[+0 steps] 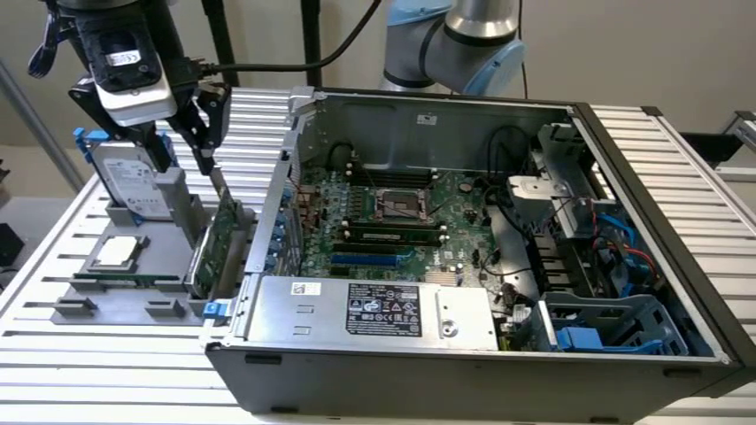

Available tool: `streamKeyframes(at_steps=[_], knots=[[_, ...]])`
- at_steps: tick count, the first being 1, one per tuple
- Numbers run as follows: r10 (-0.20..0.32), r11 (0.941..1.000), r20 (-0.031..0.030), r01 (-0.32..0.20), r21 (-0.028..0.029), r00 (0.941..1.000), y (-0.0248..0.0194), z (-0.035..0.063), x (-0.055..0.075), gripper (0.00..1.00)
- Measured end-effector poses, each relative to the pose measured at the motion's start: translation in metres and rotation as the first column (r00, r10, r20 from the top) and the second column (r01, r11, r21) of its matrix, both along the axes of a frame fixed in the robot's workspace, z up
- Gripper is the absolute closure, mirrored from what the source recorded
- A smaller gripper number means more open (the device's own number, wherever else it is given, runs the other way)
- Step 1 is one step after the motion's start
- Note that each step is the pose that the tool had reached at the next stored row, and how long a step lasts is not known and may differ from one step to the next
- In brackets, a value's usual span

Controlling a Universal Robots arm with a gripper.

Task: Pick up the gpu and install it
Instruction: 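Pick up the gpu and move the gpu toward the slot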

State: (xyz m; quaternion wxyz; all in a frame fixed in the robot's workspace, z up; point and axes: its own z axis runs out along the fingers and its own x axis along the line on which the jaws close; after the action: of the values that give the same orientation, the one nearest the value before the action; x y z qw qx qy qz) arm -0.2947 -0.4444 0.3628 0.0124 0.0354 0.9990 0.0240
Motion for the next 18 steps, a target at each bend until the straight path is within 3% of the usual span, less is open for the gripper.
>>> streamKeyframes(at_steps=[18], knots=[[0.0,1.0,0.0008,0.0,0.0001,1.0,0.0,-0.0329,-0.008,0.0]])
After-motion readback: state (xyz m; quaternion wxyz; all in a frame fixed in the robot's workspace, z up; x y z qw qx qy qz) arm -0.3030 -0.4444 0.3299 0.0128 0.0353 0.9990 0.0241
